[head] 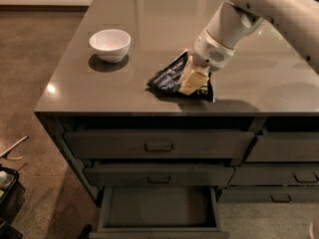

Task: Place blue chip bag into bottom drawer

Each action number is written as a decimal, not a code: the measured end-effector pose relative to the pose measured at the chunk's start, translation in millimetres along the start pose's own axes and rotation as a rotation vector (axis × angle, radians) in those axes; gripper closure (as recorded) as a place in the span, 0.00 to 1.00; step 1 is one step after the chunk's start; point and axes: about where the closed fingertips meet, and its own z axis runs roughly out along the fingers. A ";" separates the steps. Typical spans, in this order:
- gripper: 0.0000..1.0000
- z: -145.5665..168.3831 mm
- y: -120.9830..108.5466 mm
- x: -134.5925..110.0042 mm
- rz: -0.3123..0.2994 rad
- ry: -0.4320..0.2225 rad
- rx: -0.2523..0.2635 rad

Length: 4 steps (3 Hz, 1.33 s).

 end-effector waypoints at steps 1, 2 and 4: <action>1.00 -24.6 52.0 0.5 0.051 -0.070 0.015; 1.00 -49.5 126.9 6.5 0.136 -0.146 0.060; 1.00 -23.6 217.1 51.4 0.282 -0.332 0.073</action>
Offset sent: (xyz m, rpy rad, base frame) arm -0.2430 -0.0662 0.0490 0.1966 0.0498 -0.3449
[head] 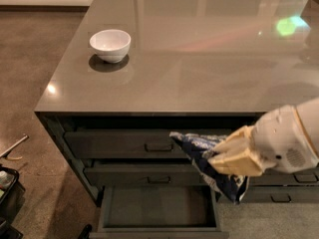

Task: Place blue chip bag into bottom drawer

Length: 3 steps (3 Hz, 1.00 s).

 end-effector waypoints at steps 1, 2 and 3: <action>1.00 36.6 -11.1 31.9 0.033 -0.041 -0.077; 1.00 79.2 -21.5 55.9 0.051 0.001 -0.161; 1.00 82.7 -22.2 57.2 0.051 0.002 -0.171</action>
Offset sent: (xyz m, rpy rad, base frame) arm 0.0199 0.0238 -0.1591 0.0501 0.2439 0.1366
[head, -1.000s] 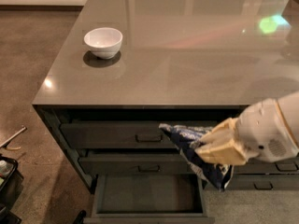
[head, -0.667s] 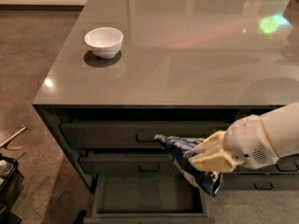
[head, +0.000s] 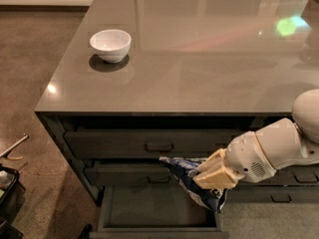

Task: Place blue chip bag into bottom drawer

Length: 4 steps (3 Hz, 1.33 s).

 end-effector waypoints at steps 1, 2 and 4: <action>1.00 12.3 -13.6 23.2 0.065 -0.031 -0.001; 1.00 36.2 -35.1 78.2 0.193 -0.087 0.051; 1.00 69.9 -104.6 152.6 0.365 -0.132 0.284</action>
Offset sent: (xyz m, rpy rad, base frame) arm 0.0193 -0.0749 -0.1823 0.0566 0.0953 -0.4833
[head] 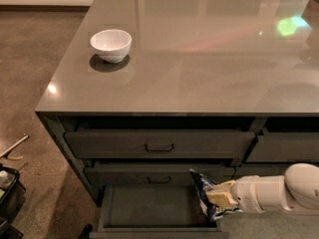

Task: Place blue chip bag into bottom drawer

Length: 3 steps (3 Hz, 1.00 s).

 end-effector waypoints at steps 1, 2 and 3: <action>1.00 19.8 -34.5 1.7 0.022 -0.002 0.088; 1.00 20.3 -39.6 -0.4 0.021 -0.008 0.108; 1.00 22.9 -45.5 7.7 0.074 -0.018 0.136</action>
Offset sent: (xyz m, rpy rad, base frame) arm 0.0234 -0.0074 -0.0231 -0.0439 -0.0148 -0.0613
